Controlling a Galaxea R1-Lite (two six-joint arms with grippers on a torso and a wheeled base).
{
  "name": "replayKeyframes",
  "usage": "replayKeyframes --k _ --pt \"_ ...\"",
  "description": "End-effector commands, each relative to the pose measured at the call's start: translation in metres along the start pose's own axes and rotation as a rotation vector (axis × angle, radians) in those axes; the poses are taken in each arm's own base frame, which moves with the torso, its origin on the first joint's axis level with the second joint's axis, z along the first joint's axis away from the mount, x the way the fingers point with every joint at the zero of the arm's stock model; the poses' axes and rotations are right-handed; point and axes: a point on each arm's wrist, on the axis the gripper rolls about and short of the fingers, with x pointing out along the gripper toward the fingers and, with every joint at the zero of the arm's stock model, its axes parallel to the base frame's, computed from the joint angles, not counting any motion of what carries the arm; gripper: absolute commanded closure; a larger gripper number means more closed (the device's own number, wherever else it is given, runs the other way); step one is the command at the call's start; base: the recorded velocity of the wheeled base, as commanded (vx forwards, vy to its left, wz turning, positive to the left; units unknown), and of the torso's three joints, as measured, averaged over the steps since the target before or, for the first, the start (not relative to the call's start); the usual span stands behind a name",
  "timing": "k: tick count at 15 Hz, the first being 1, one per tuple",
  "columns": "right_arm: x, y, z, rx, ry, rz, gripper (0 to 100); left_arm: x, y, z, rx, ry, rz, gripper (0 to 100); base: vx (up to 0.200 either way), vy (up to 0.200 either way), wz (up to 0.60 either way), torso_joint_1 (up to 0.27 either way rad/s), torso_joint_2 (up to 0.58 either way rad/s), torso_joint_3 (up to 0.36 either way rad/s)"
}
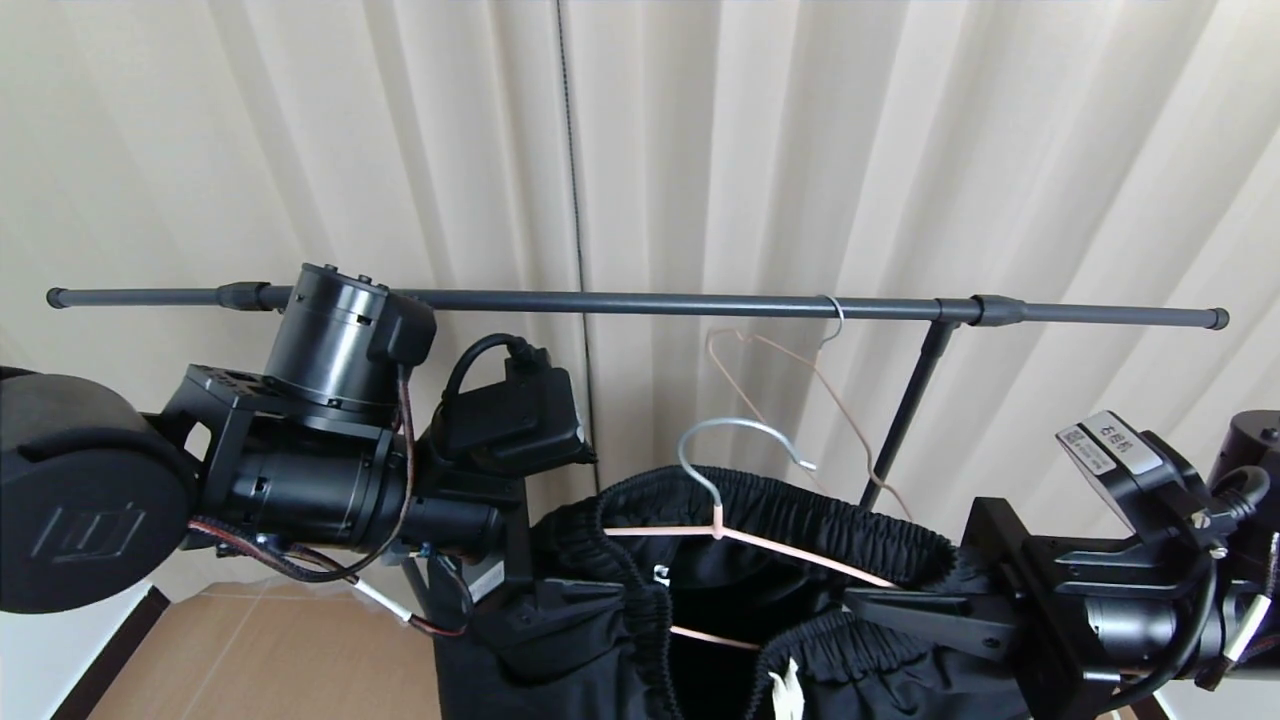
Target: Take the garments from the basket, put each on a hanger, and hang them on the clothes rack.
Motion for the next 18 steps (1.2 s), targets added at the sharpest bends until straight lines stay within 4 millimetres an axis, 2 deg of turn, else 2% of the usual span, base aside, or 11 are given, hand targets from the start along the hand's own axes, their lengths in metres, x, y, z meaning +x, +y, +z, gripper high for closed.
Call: replayKeyframes --k 1,6,7,18 --pt "-0.001 0.003 0.001 -0.007 -0.005 0.003 100 0.009 -0.001 -0.002 -0.005 0.005 -0.029 0 0.0 0.0 0.0 0.0 0.0 0.0" --pt "-0.002 0.004 0.002 -0.011 -0.007 0.005 100 0.018 -0.001 -0.004 -0.001 -0.01 -0.049 0 0.0 0.0 0.0 0.0 0.0 0.0" --pt "-0.001 0.004 0.001 -0.01 -0.006 0.005 100 0.018 0.0 -0.004 0.001 -0.014 -0.047 100 0.0 0.0 0.0 0.0 0.0 0.0" --pt "-0.001 0.003 0.0 -0.053 -0.003 0.002 100 0.004 -0.007 -0.003 0.004 -0.021 -0.033 100 0.0 0.0 0.0 0.0 0.0 0.0"
